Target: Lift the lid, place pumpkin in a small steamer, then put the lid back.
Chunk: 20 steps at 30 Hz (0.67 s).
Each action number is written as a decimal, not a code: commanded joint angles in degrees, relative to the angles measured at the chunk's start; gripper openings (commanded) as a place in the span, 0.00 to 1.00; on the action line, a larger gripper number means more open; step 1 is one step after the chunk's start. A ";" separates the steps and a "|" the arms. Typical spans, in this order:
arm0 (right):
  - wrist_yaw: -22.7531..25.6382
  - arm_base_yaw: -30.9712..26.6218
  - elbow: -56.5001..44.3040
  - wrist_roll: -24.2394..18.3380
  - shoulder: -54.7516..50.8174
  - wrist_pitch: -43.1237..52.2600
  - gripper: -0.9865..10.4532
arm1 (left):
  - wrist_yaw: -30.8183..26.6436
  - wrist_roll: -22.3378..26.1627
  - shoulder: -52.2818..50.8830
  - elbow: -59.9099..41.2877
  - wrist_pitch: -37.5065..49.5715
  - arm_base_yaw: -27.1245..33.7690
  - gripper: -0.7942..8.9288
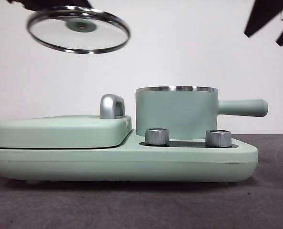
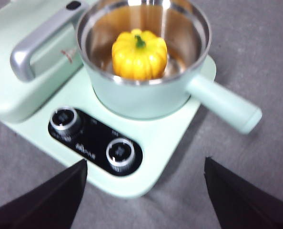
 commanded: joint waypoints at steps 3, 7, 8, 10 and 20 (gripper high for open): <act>0.22 0.39 -4.24 0.63 -3.28 0.81 0.42 | -2.25 0.02 3.87 0.81 8.02 -3.45 0.10; 0.22 0.39 -6.93 0.83 -5.92 0.50 0.42 | -3.52 0.09 8.13 1.31 12.83 -5.57 0.10; 0.22 0.39 -7.19 0.83 -6.29 0.48 0.42 | -3.61 0.15 9.16 1.68 13.33 -5.95 0.10; 0.22 0.39 -7.34 0.81 -6.91 0.11 0.42 | -3.69 0.15 11.65 2.27 15.56 -6.80 0.10; 0.20 0.39 -7.34 0.50 -6.86 -0.81 0.42 | -5.14 0.66 23.39 8.61 21.94 -11.06 0.10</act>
